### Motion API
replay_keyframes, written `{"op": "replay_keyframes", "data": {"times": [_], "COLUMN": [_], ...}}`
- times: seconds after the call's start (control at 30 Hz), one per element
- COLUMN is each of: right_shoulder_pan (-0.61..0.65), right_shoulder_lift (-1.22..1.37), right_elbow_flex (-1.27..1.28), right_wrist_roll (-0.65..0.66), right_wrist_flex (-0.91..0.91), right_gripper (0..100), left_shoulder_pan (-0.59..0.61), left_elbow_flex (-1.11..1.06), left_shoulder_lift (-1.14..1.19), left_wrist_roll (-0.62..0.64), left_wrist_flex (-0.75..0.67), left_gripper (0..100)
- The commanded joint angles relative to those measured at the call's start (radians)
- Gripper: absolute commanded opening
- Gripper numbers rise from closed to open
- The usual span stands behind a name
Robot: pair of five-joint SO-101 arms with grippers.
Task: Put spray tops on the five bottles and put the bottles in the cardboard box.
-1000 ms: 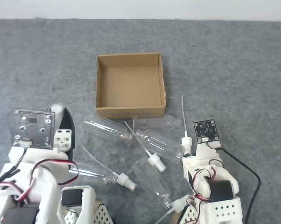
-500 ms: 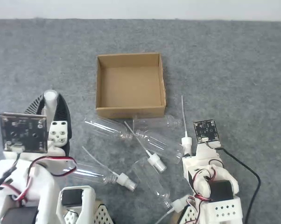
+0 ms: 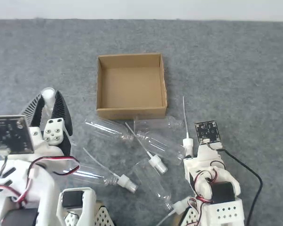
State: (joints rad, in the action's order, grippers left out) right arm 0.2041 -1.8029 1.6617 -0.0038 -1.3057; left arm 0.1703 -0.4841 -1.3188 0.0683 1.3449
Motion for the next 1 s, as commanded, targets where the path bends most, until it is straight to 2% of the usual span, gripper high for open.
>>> {"op": "replay_keyframes", "data": {"times": [0.0,0.17,0.53,0.97], "right_shoulder_pan": [-0.007,-0.007,-0.004,-0.004], "right_shoulder_lift": [-0.012,-0.012,-0.012,-0.012], "right_elbow_flex": [0.021,0.021,0.021,0.021], "right_wrist_roll": [-0.008,-0.008,-0.011,-0.011], "right_wrist_flex": [-0.004,-0.004,-0.004,-0.002], "right_gripper": [4.4,4.4,4.4,4.4], "left_shoulder_pan": [-0.003,-0.003,-0.003,-0.002], "left_elbow_flex": [-0.018,-0.142,-0.444,-0.467], "left_shoulder_lift": [-0.012,-0.04,-0.414,-0.446], "left_wrist_roll": [0.057,0.077,0.074,0.074], "left_wrist_flex": [-0.043,-0.121,-0.238,-0.242], "left_gripper": [1,1,1,1]}}
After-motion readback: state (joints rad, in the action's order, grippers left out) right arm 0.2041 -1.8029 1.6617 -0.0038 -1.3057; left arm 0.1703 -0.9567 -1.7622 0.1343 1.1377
